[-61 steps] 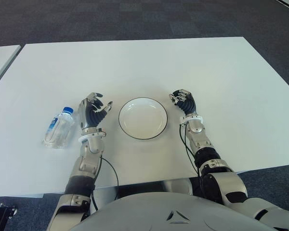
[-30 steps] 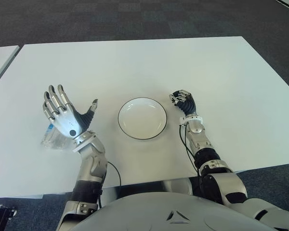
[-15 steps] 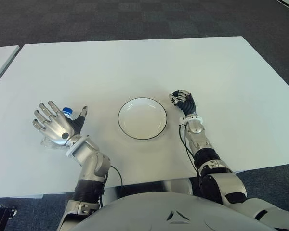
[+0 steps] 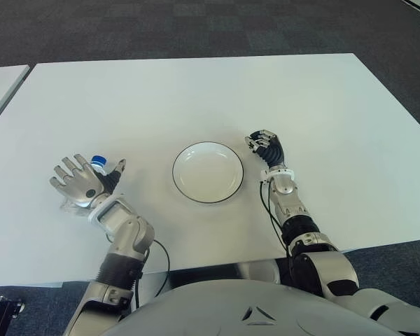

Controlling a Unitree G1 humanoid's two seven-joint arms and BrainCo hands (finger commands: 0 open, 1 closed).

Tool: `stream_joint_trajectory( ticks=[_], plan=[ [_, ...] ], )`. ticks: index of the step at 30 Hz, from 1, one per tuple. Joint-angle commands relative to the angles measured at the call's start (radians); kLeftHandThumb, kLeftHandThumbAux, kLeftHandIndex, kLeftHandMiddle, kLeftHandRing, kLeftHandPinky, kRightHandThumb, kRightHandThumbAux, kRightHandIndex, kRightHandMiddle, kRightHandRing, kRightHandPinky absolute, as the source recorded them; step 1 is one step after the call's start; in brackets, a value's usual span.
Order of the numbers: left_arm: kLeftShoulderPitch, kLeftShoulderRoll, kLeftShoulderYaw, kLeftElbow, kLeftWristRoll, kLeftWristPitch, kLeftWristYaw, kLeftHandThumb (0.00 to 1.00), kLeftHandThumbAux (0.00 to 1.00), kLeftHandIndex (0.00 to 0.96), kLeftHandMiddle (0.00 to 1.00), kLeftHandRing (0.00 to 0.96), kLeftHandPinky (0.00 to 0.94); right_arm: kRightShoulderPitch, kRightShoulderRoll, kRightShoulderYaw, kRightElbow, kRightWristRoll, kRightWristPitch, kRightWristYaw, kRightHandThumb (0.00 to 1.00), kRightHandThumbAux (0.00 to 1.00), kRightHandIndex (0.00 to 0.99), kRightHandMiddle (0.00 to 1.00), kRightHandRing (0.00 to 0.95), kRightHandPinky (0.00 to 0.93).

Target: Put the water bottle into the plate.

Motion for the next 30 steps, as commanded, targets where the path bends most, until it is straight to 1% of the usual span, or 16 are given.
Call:
stream_joint_trajectory(
  ticks=[1, 5, 9, 15, 16, 18, 22, 25, 28, 30],
  plan=[
    [-0.005, 0.025, -0.019, 0.007, -0.002, -0.001, -0.041, 0.413, 0.141, 0.000, 0.000, 0.000, 0.000, 0.004, 0.007, -0.008, 0.007, 0.016, -0.001, -0.003, 0.708, 0.728, 0.430, 0.525, 0.535, 0.548],
    [-0.008, 0.033, -0.019, 0.013, -0.022, -0.016, -0.042, 0.434, 0.132, 0.000, 0.000, 0.000, 0.000, 0.003, 0.011, -0.007, 0.007, 0.015, -0.002, -0.007, 0.708, 0.728, 0.430, 0.523, 0.533, 0.545],
    [-0.022, 0.036, -0.005, 0.051, -0.057, -0.043, -0.026, 0.451, 0.132, 0.000, 0.000, 0.000, 0.000, 0.003, 0.013, -0.008, 0.005, 0.014, -0.005, -0.009, 0.709, 0.728, 0.430, 0.523, 0.531, 0.545],
    [-0.035, 0.041, 0.005, 0.082, -0.101, -0.064, -0.026, 0.454, 0.138, 0.000, 0.000, 0.000, 0.000, 0.003, 0.016, -0.008, 0.006, 0.012, -0.009, -0.015, 0.709, 0.728, 0.431, 0.519, 0.527, 0.538],
    [-0.044, 0.040, 0.015, 0.112, -0.128, -0.083, -0.022, 0.454, 0.138, 0.000, 0.000, 0.000, 0.000, 0.003, 0.016, -0.009, 0.006, 0.012, -0.009, -0.016, 0.709, 0.728, 0.431, 0.518, 0.527, 0.538],
    [-0.070, 0.041, 0.051, 0.210, -0.203, -0.145, -0.001, 0.478, 0.165, 0.000, 0.000, 0.000, 0.000, 0.003, 0.016, -0.010, 0.007, 0.013, -0.010, -0.019, 0.709, 0.727, 0.431, 0.520, 0.528, 0.539],
    [-0.112, 0.046, 0.091, 0.344, -0.288, -0.221, 0.045, 0.510, 0.199, 0.000, 0.000, 0.000, 0.000, 0.004, 0.017, -0.012, 0.008, 0.016, -0.014, -0.019, 0.709, 0.727, 0.431, 0.520, 0.532, 0.548],
    [-0.136, 0.045, 0.099, 0.396, -0.316, -0.235, 0.056, 0.520, 0.214, 0.000, 0.000, 0.000, 0.000, 0.004, 0.018, -0.015, 0.009, 0.017, -0.017, -0.019, 0.709, 0.727, 0.431, 0.519, 0.534, 0.552],
    [-0.171, 0.047, 0.107, 0.484, -0.352, -0.251, 0.060, 0.524, 0.221, 0.000, 0.000, 0.000, 0.000, 0.006, 0.019, -0.017, 0.006, 0.017, -0.016, -0.020, 0.709, 0.727, 0.431, 0.518, 0.535, 0.551],
    [-0.197, 0.051, 0.115, 0.551, -0.381, -0.274, 0.063, 0.523, 0.221, 0.000, 0.000, 0.000, 0.000, 0.006, 0.019, -0.019, 0.005, 0.016, -0.015, -0.020, 0.709, 0.727, 0.431, 0.517, 0.536, 0.551]
  ],
)
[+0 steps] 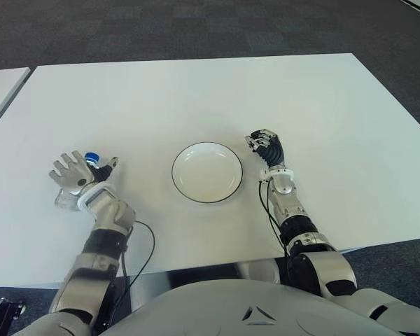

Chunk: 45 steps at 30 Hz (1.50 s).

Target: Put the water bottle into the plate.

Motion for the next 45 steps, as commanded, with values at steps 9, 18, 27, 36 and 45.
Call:
stream_joint_trajectory(
  ticks=[9, 18, 27, 36, 45],
  plan=[
    [-0.070, -0.009, 0.014, 0.320, -0.176, -0.123, -0.029, 0.527, 0.239, 0.000, 0.000, 0.000, 0.000, 0.008, 0.004, -0.013, -0.001, 0.018, 0.003, 0.000, 0.709, 0.727, 0.431, 0.518, 0.535, 0.544],
    [-0.140, -0.002, 0.029, 0.465, -0.234, -0.164, -0.035, 0.546, 0.286, 0.000, 0.000, 0.000, 0.000, 0.007, 0.003, -0.021, -0.002, 0.023, 0.004, 0.013, 0.709, 0.727, 0.431, 0.522, 0.535, 0.541],
    [-0.169, -0.032, 0.137, 0.534, -0.345, -0.250, 0.083, 0.626, 0.341, 0.052, 0.018, 0.000, 0.066, 0.006, 0.003, -0.024, -0.001, 0.024, 0.007, 0.016, 0.709, 0.727, 0.432, 0.518, 0.531, 0.538],
    [-0.158, -0.055, 0.190, 0.519, -0.401, -0.327, 0.250, 0.708, 0.429, 0.236, 0.155, 0.131, 0.224, 0.005, 0.001, -0.026, 0.003, 0.026, -0.002, 0.022, 0.710, 0.727, 0.432, 0.527, 0.529, 0.533],
    [-0.097, -0.088, 0.166, 0.393, -0.397, -0.316, 0.280, 0.868, 0.647, 0.432, 0.409, 0.461, 0.574, 0.006, 0.001, -0.024, -0.004, 0.026, 0.012, 0.017, 0.709, 0.727, 0.431, 0.525, 0.525, 0.524]
  ],
)
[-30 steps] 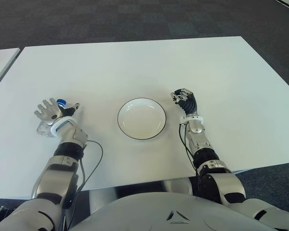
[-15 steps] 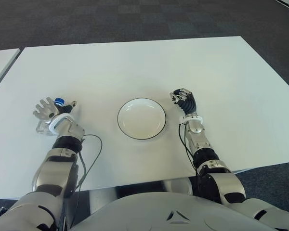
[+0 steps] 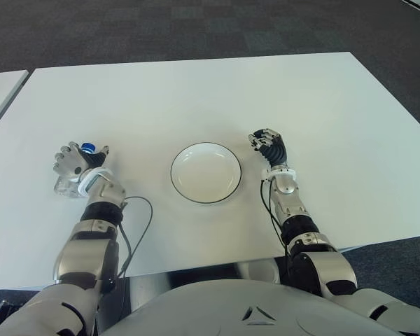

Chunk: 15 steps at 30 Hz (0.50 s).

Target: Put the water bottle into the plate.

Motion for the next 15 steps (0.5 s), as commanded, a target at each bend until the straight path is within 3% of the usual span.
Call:
stream_joint_trajectory(
  ticks=[1, 6, 15],
  plan=[
    [0.108, -0.075, -0.015, 0.019, -0.084, 0.022, -0.084, 0.884, 0.648, 0.433, 0.414, 0.471, 0.589, 0.006, 0.002, -0.001, 0.000, 0.014, 0.013, 0.000, 0.709, 0.727, 0.431, 0.525, 0.525, 0.523],
    [0.094, -0.031, -0.029, 0.094, -0.097, -0.047, -0.152, 0.938, 0.651, 0.398, 0.469, 0.531, 0.737, 0.007, 0.001, -0.003, 0.000, 0.018, 0.014, 0.004, 0.709, 0.726, 0.431, 0.523, 0.521, 0.521],
    [0.108, -0.023, -0.039, 0.085, -0.116, -0.110, -0.173, 0.948, 0.652, 0.385, 0.499, 0.530, 0.798, 0.008, -0.001, -0.002, 0.001, 0.019, 0.010, 0.005, 0.709, 0.726, 0.431, 0.521, 0.519, 0.521]
  ],
)
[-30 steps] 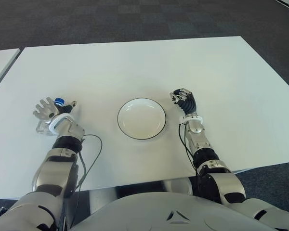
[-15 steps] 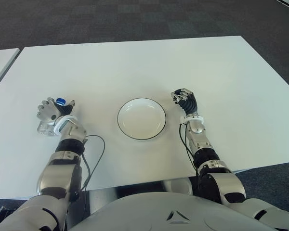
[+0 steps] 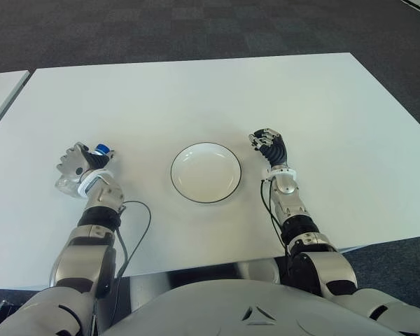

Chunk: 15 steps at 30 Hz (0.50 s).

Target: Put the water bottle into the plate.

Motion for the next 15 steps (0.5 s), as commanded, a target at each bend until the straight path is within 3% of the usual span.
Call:
stream_joint_trajectory(
  ticks=[1, 15],
  plan=[
    [0.090, -0.062, -0.005, 0.084, -0.101, -0.028, -0.109, 0.948, 0.652, 0.385, 0.499, 0.529, 0.799, 0.007, 0.000, -0.001, 0.003, 0.012, 0.011, 0.003, 0.709, 0.726, 0.431, 0.520, 0.519, 0.521],
    [0.102, -0.056, 0.012, 0.085, -0.133, -0.102, -0.120, 0.949, 0.653, 0.379, 0.502, 0.532, 0.836, 0.003, -0.002, -0.002, 0.012, 0.014, 0.009, 0.002, 0.709, 0.727, 0.431, 0.518, 0.516, 0.515]
  ],
)
